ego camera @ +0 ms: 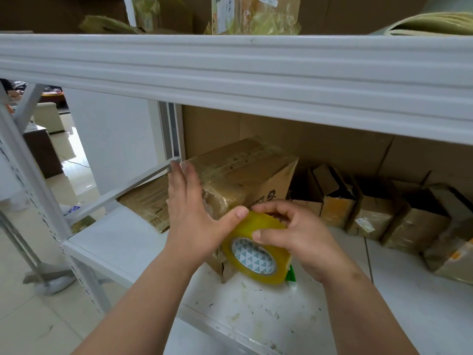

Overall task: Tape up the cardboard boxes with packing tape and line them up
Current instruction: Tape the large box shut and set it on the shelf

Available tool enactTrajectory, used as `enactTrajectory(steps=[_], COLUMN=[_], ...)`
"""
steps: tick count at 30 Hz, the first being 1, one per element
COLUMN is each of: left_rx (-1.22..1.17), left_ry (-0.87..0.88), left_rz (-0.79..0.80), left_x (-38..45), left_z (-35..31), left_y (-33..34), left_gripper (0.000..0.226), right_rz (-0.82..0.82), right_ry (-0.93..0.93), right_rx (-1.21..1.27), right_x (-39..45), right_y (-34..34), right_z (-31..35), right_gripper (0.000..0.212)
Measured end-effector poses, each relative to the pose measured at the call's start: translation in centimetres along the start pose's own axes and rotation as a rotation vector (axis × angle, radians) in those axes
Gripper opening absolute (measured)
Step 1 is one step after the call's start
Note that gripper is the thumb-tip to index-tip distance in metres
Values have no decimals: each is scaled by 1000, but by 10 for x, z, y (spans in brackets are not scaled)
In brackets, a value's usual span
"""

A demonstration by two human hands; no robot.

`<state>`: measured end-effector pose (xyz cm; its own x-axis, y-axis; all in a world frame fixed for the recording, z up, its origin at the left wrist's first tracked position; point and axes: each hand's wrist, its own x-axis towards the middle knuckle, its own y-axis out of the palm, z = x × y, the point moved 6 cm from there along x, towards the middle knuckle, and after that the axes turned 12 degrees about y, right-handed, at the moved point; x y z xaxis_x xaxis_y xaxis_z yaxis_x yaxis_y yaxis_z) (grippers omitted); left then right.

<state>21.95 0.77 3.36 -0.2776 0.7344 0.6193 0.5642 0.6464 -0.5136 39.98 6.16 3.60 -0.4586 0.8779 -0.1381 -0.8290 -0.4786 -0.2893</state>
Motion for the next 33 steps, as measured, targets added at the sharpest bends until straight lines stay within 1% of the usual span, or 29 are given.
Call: enactTrajectory(steps=[2, 4, 5, 6, 8, 10, 13, 15, 19, 22, 23, 24, 26, 27, 29, 30, 32, 33], left_rx=[-29, -134, -146, -121, -64, -55, -55, -10, 24, -5, -32, -61, -132, -159, -177, -175, -178, -200], left_ry=[84, 94, 87, 80, 72, 87, 88, 70, 52, 4, -9, -27, -75, -120, -244, -303, -403, -450], left_rz=[2, -42, -70, -80, -50, -15, 20, 51, 68, 69, 52, 27, -90, -176, -324, -348, -305, -264], left_x=[-4, -4, -2, 1, 7, 11, 17, 19, 18, 16, 15, 14, 10, 6, -9, -19, -43, -54], left_z=[-5, -2, 0, 1, 2, 5, 9, 8, 5, 5, 4, 4, 4, 6, 4, 1, 0, 0], left_y=[5, 5, 2, -2, -6, -8, -12, -14, -16, -18, -18, -19, -22, -23, -24, -22, -11, -5], left_gripper=[118, 100, 92, 86, 76, 69, 60, 55, 56, 59, 61, 62, 63, 60, 49, 45, 40, 37], right_rz=[5, 0, -1, 13, 98, 188, 269, 314, 362, 367, 350, 320, 249, 225, 213, 215, 231, 236], right_ry=[-17, -32, -29, -18, 15, 34, 27, 20, -13, -1, 15, 32, 53, 48, 45, 50, 53, 59], right_rx=[52, 105, 125, 147, 219, 279, 289, 290, 234, 124, 79, 50, 52, 52, 52, 65, 78, 71], right_x=[2, 4, 5, 6, 6, 4, 1, -1, -5, -6, -6, -6, -4, -3, -3, -4, -4, -4], right_y=[3, 5, 4, 5, 9, 17, 30, 38, 44, 46, 48, 50, 51, 53, 56, 56, 57, 58], right_z=[-4, -8, -12, -17, -27, -34, -42, -47, -50, -57, -61, -66, -74, -75, -75, -74, -75, -76], right_gripper=[45, 50, 52, 51, 47, 43, 39, 39, 40, 37, 38, 45, 62, 64, 60, 54, 42, 41])
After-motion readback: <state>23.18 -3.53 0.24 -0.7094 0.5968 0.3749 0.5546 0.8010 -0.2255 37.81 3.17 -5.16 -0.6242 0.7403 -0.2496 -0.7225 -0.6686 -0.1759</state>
